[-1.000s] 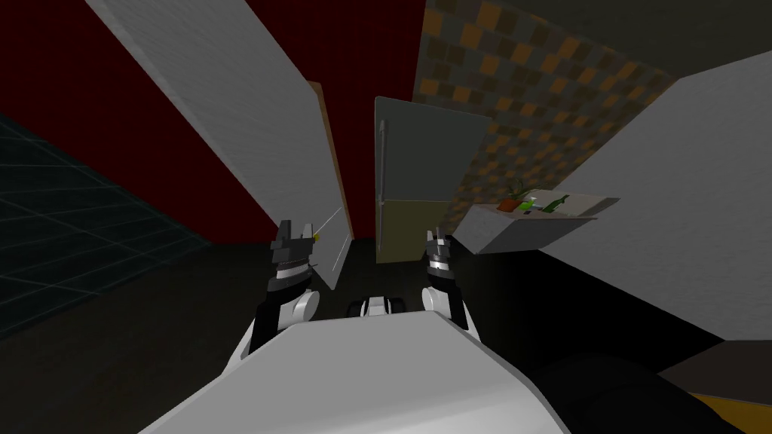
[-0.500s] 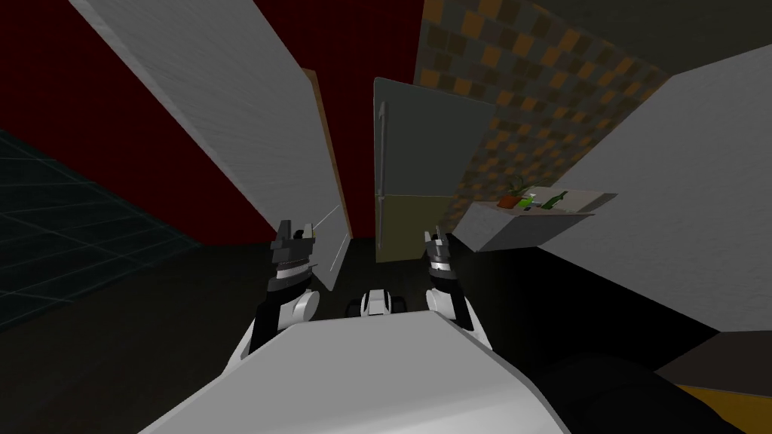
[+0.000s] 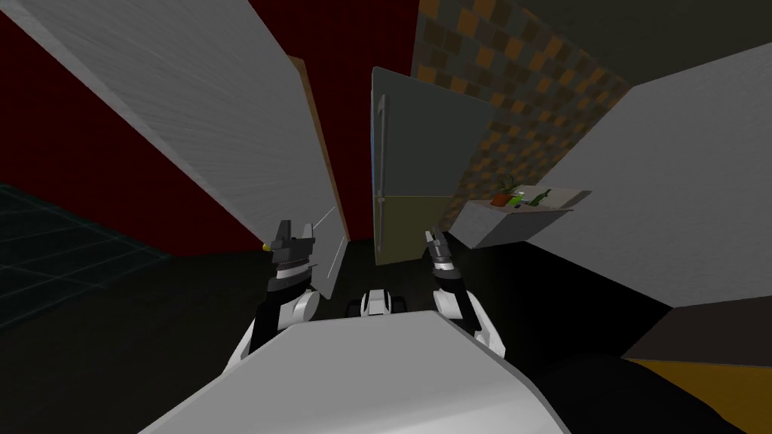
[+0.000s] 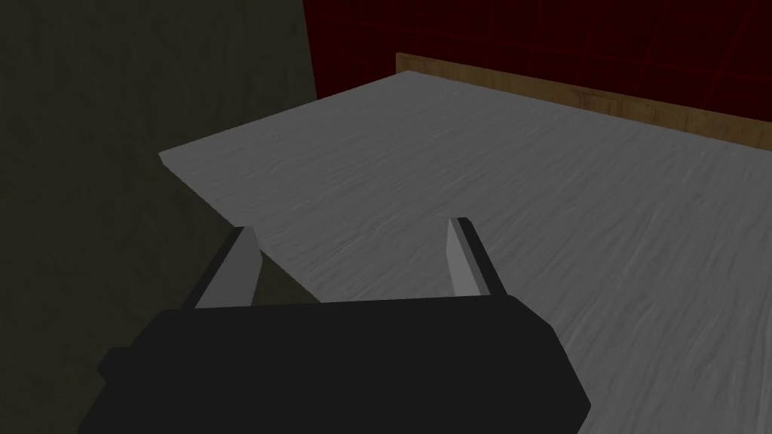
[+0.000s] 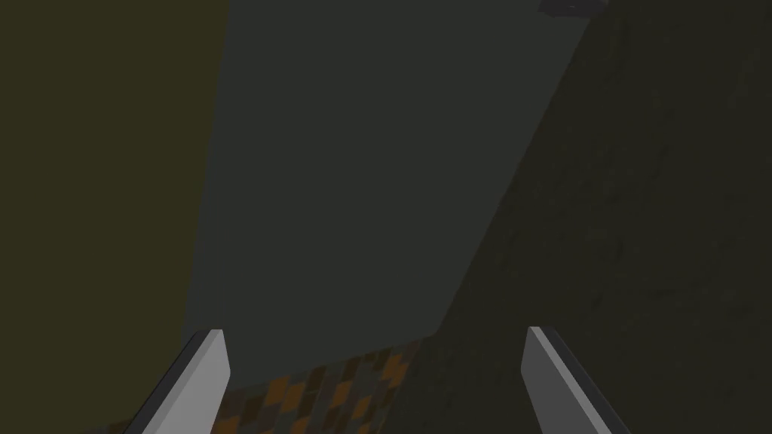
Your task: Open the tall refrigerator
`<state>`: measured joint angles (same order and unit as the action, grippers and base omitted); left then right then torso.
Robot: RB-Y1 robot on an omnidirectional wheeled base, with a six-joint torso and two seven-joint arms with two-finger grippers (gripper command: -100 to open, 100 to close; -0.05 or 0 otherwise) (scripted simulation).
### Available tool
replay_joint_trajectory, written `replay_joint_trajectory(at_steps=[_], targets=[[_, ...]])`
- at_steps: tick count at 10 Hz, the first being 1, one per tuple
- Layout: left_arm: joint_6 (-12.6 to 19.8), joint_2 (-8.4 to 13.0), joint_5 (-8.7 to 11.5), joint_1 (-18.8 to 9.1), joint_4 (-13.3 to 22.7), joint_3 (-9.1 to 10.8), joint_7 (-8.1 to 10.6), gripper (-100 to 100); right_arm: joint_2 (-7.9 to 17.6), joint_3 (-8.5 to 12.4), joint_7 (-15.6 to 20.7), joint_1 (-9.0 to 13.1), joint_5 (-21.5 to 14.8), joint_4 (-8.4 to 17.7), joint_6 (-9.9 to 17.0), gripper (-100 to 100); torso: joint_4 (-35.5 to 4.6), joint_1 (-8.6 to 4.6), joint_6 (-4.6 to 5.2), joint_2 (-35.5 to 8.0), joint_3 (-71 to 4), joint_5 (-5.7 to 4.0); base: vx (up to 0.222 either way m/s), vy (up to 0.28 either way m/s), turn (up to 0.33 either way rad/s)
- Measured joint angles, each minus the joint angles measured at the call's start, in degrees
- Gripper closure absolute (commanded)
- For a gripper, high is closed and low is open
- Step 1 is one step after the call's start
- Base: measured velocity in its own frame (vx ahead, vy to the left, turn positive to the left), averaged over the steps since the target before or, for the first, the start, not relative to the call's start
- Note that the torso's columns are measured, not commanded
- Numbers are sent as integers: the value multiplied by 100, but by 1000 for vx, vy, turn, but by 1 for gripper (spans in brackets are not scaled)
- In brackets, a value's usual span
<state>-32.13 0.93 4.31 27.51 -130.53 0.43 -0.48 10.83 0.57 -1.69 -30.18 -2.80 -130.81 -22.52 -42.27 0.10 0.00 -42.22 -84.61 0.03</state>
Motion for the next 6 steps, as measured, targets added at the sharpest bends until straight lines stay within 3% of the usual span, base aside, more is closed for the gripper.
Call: replay_joint_trajectory(at_steps=[6], targets=[[0,0,0,-1,0,0,0,0,459,407,78,69,-958,-25,-154,-100,-6,-22,1,-18,12,-7,111,120,-140]])
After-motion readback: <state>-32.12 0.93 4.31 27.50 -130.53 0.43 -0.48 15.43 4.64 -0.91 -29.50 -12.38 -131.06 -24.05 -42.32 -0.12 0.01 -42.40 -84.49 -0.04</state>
